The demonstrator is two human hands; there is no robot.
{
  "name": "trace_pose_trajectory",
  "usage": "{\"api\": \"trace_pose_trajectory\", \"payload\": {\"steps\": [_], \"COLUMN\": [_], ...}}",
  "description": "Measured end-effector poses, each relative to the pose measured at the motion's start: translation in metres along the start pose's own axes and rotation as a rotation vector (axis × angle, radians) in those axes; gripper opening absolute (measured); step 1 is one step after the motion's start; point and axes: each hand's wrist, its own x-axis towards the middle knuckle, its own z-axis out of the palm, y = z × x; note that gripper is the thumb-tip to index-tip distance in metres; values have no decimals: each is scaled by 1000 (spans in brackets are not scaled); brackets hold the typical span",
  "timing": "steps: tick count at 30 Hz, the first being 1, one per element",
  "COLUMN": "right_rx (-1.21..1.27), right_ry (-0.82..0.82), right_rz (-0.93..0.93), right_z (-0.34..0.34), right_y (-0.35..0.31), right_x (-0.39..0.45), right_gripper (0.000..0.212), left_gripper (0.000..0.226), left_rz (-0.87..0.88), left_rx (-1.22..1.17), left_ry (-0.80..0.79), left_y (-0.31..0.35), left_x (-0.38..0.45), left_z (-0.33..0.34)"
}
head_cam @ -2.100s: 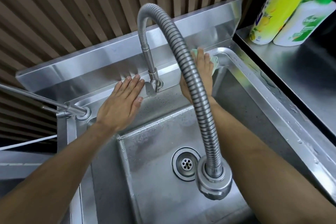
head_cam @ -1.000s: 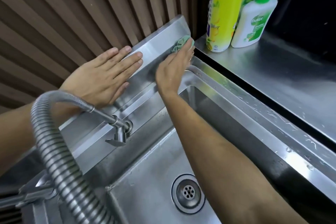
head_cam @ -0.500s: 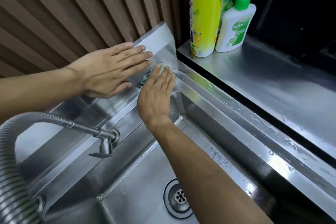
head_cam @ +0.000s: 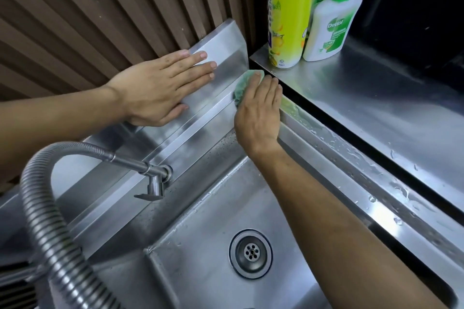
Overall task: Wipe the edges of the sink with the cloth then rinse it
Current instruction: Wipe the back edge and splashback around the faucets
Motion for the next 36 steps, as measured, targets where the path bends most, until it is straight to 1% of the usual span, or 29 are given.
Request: {"api": "trace_pose_trajectory", "payload": {"steps": [3, 7, 10, 13, 15, 18, 20, 22, 24, 26, 28, 31, 33, 36], "right_rx": [-9, 3, 20, 41, 1, -3, 22, 31, 28, 38, 23, 7, 12, 22], "right_ry": [3, -20, -7, 82, 120, 39, 23, 33, 58, 37, -4, -32, -33, -23], "right_rz": [14, -40, -61, -109, -154, -226, -212, -147, -110, -120, -143, -153, -143, -145], "right_z": [-3, -4, 1, 4, 4, 6, 5, 5, 3, 1, -1, -2, -2, -2], "right_y": [-4, -26, -14, -1, 1, 0, 1, 4, 7, 6, 0, -8, -3, 12], "right_x": [-6, 15, 10, 4, 6, 11, 11, 3, -7, -6, 7, 21, 11, -11], "right_gripper": [67, 71, 70, 66, 65, 59, 57, 57, 57, 57, 58, 61, 60, 59], "left_gripper": [77, 80, 81, 80, 79, 80, 79, 77, 75, 74, 76, 76, 76, 76], "left_rz": [-4, -8, -10, -16, -18, -18, -23, -9, 30, 50, 67, 55, 45, 31], "left_rx": [-21, -15, -18, 1, -2, -4, -3, 23, 62, 101, 163, 185, 172, 152], "left_ry": [9, 2, -8, -12, -16, -14, 0, 0, 19, 44, 24, -38, -68, -66], "left_y": [-1, 1, 0, 1, 2, 1, 1, 3, 1, -4, -9, -5, -4, -6], "left_x": [1, 2, 3, 0, 0, 0, -1, 6, 27, 51, 62, 64, 62, 64], "left_z": [-1, 1, 1, 4, 4, 4, 3, 2, -2, 0, 7, 14, 12, 9]}}
